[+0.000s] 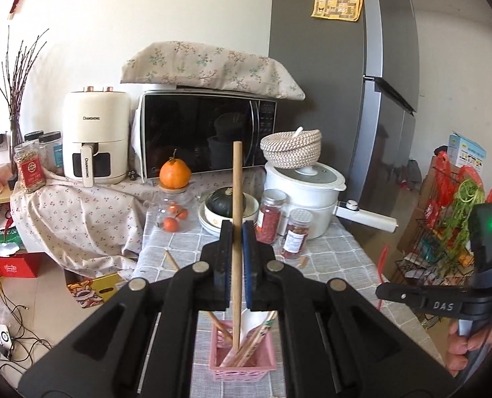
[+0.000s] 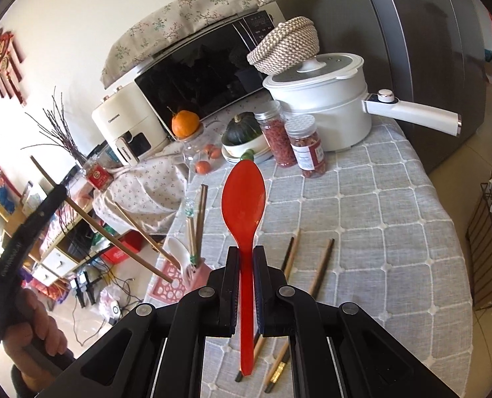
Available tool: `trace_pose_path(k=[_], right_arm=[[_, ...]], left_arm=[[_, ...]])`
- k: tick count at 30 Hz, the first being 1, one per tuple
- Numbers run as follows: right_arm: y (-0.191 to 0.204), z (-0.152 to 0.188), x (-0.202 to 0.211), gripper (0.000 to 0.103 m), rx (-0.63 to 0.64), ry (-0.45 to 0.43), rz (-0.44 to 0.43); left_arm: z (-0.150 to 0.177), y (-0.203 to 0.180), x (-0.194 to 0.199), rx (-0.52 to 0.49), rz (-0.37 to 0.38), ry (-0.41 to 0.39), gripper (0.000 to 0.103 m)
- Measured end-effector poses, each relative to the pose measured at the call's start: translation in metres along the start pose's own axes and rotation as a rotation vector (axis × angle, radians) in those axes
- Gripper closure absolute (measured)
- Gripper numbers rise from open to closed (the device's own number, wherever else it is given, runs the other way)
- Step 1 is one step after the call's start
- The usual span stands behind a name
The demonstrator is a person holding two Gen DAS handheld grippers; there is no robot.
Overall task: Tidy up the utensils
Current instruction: 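Lift the wooden chopstick with the left gripper over the basket while the right gripper carries the red spoon there, then open the left gripper to drop the chopstick in the basket while the right gripper releases the red spoon there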
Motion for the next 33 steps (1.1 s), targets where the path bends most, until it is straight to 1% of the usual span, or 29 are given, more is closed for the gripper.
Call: trace_pose_path(k=[6, 8, 12, 16, 19, 21, 23, 25, 28, 29, 31, 32, 33], right_arm=[[0.012, -0.006, -0.006, 0.095, 0.015, -0.062, 0.000], [0.016, -0.007, -0.006, 0.095, 0.017, -0.091, -0.001], [0.026, -0.013, -0.005, 0.095, 0.019, -0.134, -0.015], [0.048, -0.022, 0.005, 0.095, 0.071, -0.221, -0.006], [0.066, -0.026, 0.004, 0.095, 0.104, -0.257, -0.003], [0.078, -0.028, 0.000, 0.095, 0.130, -0.268, 0.003], [0.089, -0.029, -0.005, 0.095, 0.142, -0.279, 0.002], [0.094, -0.030, -0.011, 0.095, 0.125, -0.283, -0.011], [0.099, -0.029, -0.021, 0.095, 0.108, -0.295, -0.021], [0.100, -0.028, -0.025, 0.095, 0.111, -0.302, -0.010], [0.100, -0.024, -0.031, 0.095, 0.119, -0.313, 0.014], [0.100, -0.021, -0.034, 0.095, 0.125, -0.322, 0.029], [0.099, -0.019, -0.035, 0.095, 0.129, -0.327, 0.040]], left_arm=[[0.016, 0.003, -0.019, -0.051, -0.026, 0.033, 0.096], [0.022, 0.006, -0.025, -0.052, -0.032, 0.047, 0.096], [0.034, 0.018, -0.039, 0.000, -0.021, 0.104, 0.096], [0.039, 0.029, -0.048, 0.069, 0.001, 0.153, 0.096], [0.041, 0.032, -0.051, 0.096, 0.024, 0.180, 0.095], [0.042, 0.032, -0.050, 0.105, 0.033, 0.197, 0.084], [0.038, 0.031, -0.043, 0.109, 0.037, 0.192, 0.066], [0.035, 0.033, -0.036, 0.100, 0.019, 0.184, 0.058], [0.039, 0.053, -0.029, 0.081, -0.146, 0.215, 0.057], [0.042, 0.058, -0.028, 0.092, -0.167, 0.231, 0.051], [0.052, 0.071, -0.027, 0.138, -0.193, 0.282, 0.042], [0.055, 0.076, -0.028, 0.155, -0.192, 0.298, 0.039], [0.060, 0.081, -0.029, 0.171, -0.192, 0.322, 0.038]])
Point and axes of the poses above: each gripper's, at about its wrist camera, not at the fingertips, and x roughly against the way its jaws point, y to its left, z to its underside, the point moved 10 cm from there along -x, roughly the way its jaws point, and after that the axes turned 5 degrees about y, right-handed, at the moved point
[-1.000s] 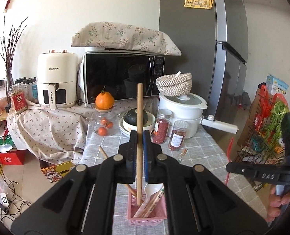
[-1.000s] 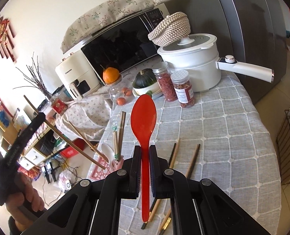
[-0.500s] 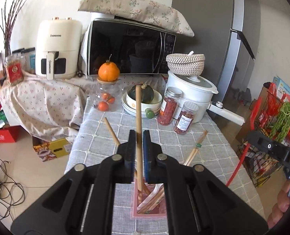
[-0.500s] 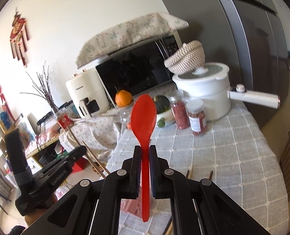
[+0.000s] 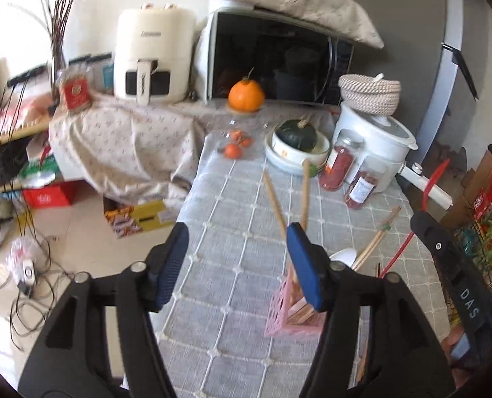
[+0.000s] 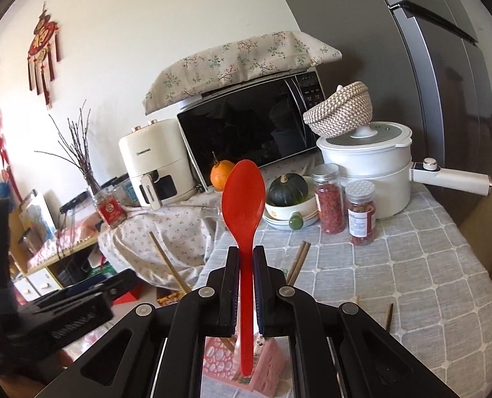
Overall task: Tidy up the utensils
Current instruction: 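Open the left gripper to drop the chopstick in the basket while the right gripper releases the red spoon there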
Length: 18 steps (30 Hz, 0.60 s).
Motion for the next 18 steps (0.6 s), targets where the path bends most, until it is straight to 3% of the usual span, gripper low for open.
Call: trace_pose_path(k=[4, 10, 18], right_arm=[[-0.001, 0.019, -0.012, 0.095, -0.005, 0.042, 0.004], [-0.003, 0.039, -0.020, 0.094, -0.046, 0.117, -0.027], [-0.006, 0.031, 0.003, 0.058, -0.004, 0.163, -0.034]], left_arm=[[0.012, 0.015, -0.009, 0.013, -0.023, 0.063, 0.029], [0.021, 0.022, -0.008, -0.010, -0.049, 0.075, 0.023], [0.030, 0.011, -0.005, -0.036, -0.016, 0.101, 0.019]])
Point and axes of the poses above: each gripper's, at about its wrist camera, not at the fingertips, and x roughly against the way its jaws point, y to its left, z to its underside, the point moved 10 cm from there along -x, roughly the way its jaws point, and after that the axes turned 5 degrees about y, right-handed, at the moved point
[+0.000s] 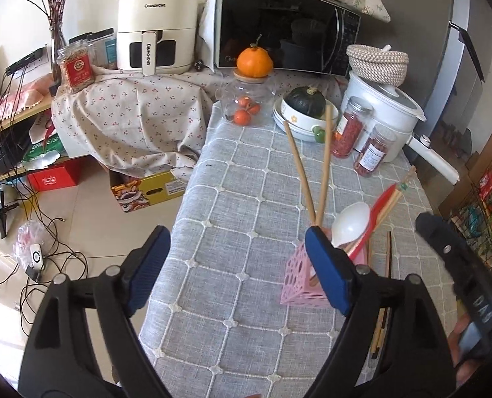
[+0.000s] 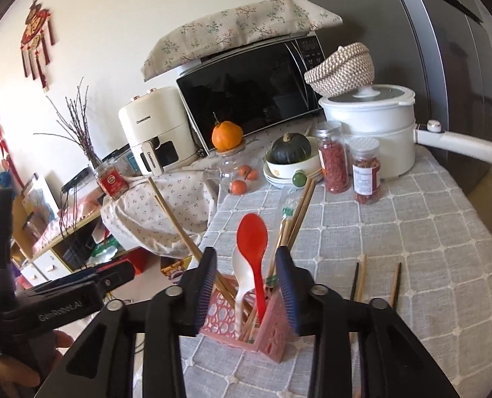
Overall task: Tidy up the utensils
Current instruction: 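Open the left gripper to drop the chopstick in the basket while the right gripper releases the red spoon there, then move both grippers to the remaining gold-tipped chopsticks on the tablecloth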
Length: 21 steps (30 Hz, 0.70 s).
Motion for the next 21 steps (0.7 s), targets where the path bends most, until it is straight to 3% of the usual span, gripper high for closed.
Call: trace_pose_path(k=[10, 12, 15, 21], right_arm=[[-0.063, -0.008, 0.035, 0.040, 0.039, 0.058, 0.159], [-0.079, -0.001, 0.034, 0.034, 0.010, 0.099, 0.165], [-0.103, 0.016, 0.026, 0.034, -0.070, 0.225, 0.157], [-0.133, 0.043, 0.024, 0.033, -0.115, 0.355, 0.214]], left_arm=[[0.026, -0.041, 0.003, -0.120, 0.076, 0.045, 0.018], [0.032, -0.050, 0.005, -0.150, 0.078, 0.049, 0.018], [0.042, -0.063, 0.003, -0.177, 0.093, 0.077, 0.018], [0.065, -0.086, 0.000, -0.231, 0.133, 0.136, 0.018]])
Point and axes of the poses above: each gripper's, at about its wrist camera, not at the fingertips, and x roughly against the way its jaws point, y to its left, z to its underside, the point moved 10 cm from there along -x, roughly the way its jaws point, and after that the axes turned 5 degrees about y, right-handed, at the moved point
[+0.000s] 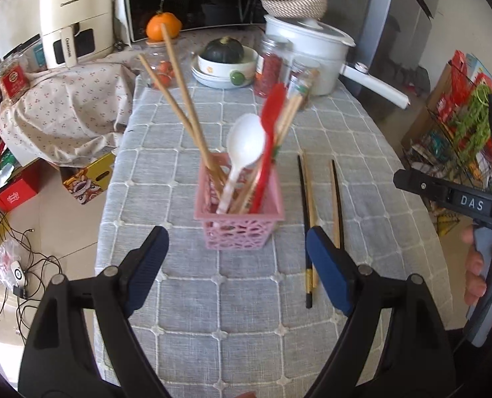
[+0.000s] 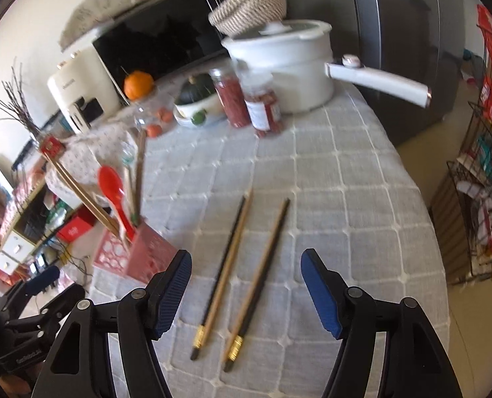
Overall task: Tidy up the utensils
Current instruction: 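Move both grippers to the remaining gold-tipped chopsticks on the tablecloth, then grasp a gold-tipped wooden chopstick with the left gripper and lift it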
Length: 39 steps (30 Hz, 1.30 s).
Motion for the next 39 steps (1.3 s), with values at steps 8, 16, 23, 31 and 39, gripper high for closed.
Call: trace_pose_path(k=[8, 16, 23, 31, 39], right_arm=[[-0.034, 0.019, 0.000, 0.031, 0.017, 0.093, 0.056], [-0.071, 0.027, -0.004, 0.030, -0.009, 0.145, 0.098], [-0.099, 0.024, -0.002, 0.030, 0.015, 0.130, 0.161], [-0.110, 0.022, -0.002, 0.030, -0.016, 0.143, 0.136], [-0.110, 0.016, 0.001, 0.030, -0.028, 0.131, 0.109]], left_arm=[[0.011, -0.035, -0.001, -0.107, 0.047, 0.036, 0.018], [0.014, -0.098, -0.025, -0.287, 0.052, 0.113, 0.032], [-0.003, -0.136, -0.083, -0.284, 0.078, 0.251, 0.082], [-0.032, -0.159, -0.140, -0.219, 0.095, 0.302, 0.093], [-0.036, -0.153, -0.165, -0.174, 0.084, 0.368, 0.097]])
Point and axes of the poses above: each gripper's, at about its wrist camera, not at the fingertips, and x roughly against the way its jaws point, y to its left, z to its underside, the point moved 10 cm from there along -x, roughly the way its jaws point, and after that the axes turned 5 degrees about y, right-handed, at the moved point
